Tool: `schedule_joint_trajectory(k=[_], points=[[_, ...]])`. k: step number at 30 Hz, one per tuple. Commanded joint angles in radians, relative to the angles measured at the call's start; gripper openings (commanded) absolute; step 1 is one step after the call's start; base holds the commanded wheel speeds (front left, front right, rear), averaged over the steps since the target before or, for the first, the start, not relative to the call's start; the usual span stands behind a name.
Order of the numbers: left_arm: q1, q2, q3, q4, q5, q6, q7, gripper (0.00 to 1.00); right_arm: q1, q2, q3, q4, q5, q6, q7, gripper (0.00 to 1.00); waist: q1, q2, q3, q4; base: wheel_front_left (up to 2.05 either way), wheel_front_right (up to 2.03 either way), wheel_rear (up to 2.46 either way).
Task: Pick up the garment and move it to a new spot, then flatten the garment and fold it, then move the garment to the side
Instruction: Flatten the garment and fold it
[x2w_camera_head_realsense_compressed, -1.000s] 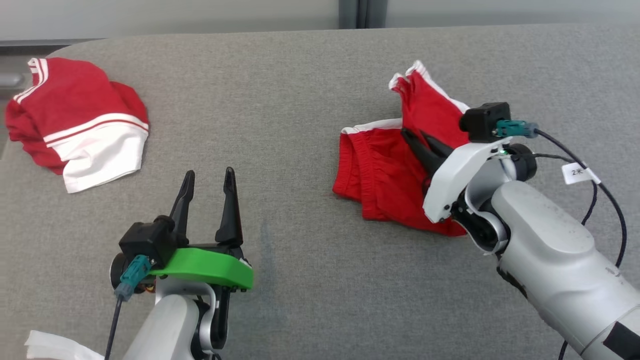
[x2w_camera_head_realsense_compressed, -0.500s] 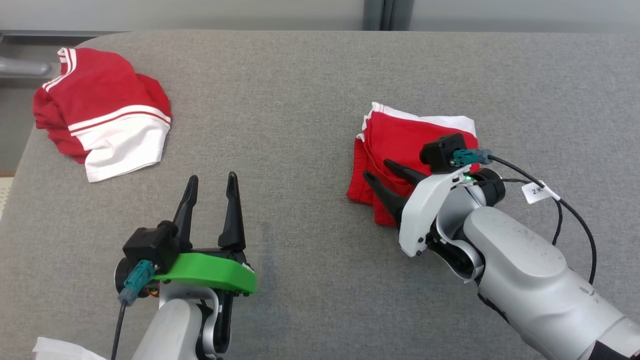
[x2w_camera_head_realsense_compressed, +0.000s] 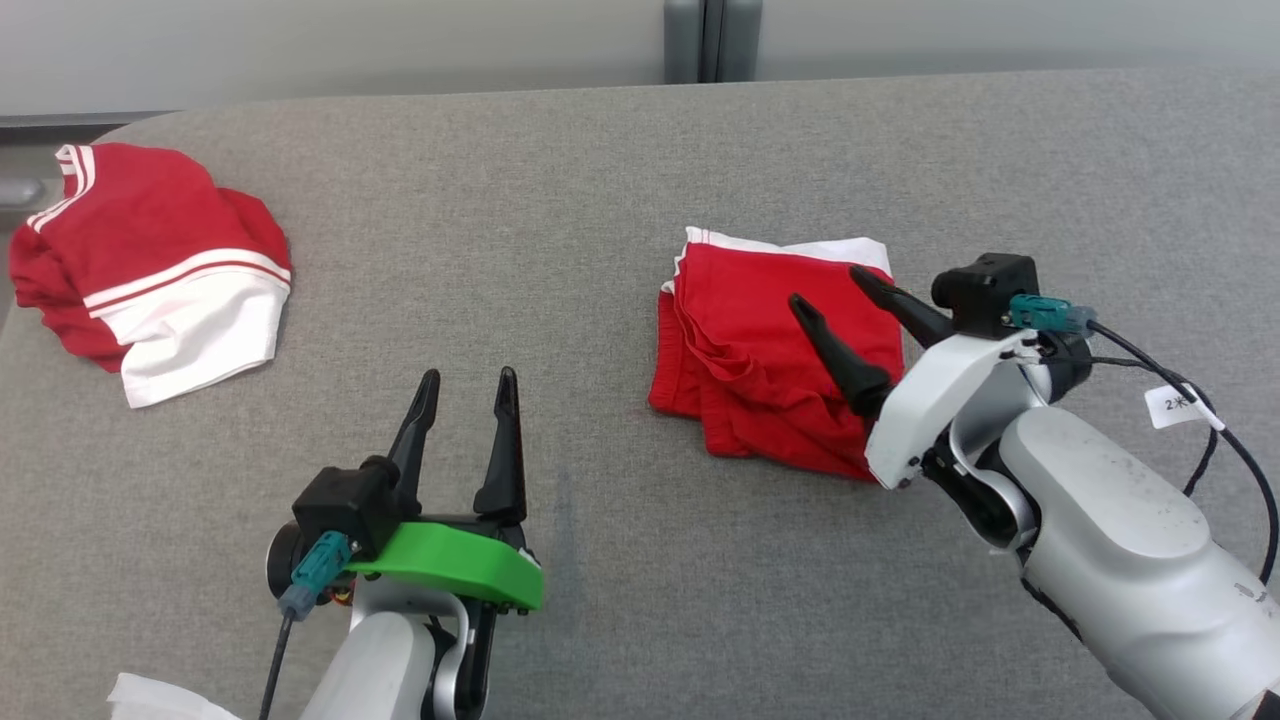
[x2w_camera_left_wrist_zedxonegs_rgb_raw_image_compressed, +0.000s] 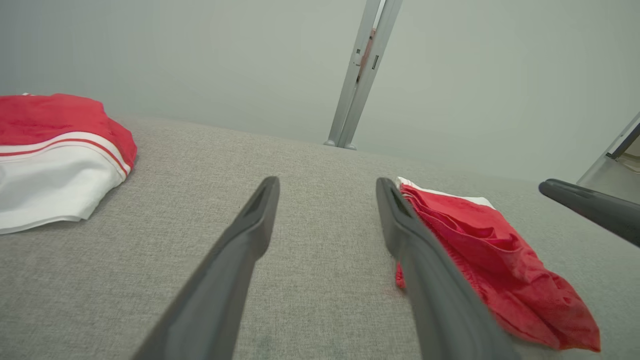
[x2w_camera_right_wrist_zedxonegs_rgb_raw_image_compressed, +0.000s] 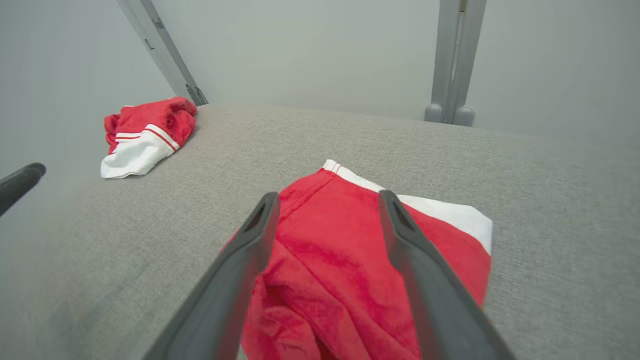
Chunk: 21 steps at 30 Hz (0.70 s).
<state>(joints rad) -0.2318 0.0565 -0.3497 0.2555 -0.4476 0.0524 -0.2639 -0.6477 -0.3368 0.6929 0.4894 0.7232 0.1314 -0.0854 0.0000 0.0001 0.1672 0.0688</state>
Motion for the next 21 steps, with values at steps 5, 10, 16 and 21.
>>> schedule_joint_trajectory(k=[5,10,16,21], points=[[0.004,0.000,-0.010,0.007,0.001,-0.010,-0.001,1.00,-0.014,-0.022,0.006,0.082,-0.082,-0.001,0.026,1.00,0.0000,-0.0001,0.012,0.009,0.00,0.00,0.00],[-0.020,-0.002,-0.015,0.012,0.001,-0.009,-0.001,1.00,-0.051,-0.014,0.065,0.148,-0.102,-0.001,0.063,0.19,0.0000,-0.0001,0.030,0.039,0.00,0.00,0.00],[-0.019,-0.004,-0.007,0.016,-0.004,-0.005,-0.001,1.00,-0.070,0.000,0.186,0.135,-0.033,-0.001,0.095,0.00,0.0000,-0.0001,0.030,0.065,0.00,0.00,0.00],[-0.017,-0.005,0.005,0.015,-0.009,-0.004,-0.001,1.00,-0.071,0.013,0.295,0.110,0.015,-0.001,0.099,0.00,0.0000,-0.0001,0.030,0.067,0.00,0.00,0.00]])
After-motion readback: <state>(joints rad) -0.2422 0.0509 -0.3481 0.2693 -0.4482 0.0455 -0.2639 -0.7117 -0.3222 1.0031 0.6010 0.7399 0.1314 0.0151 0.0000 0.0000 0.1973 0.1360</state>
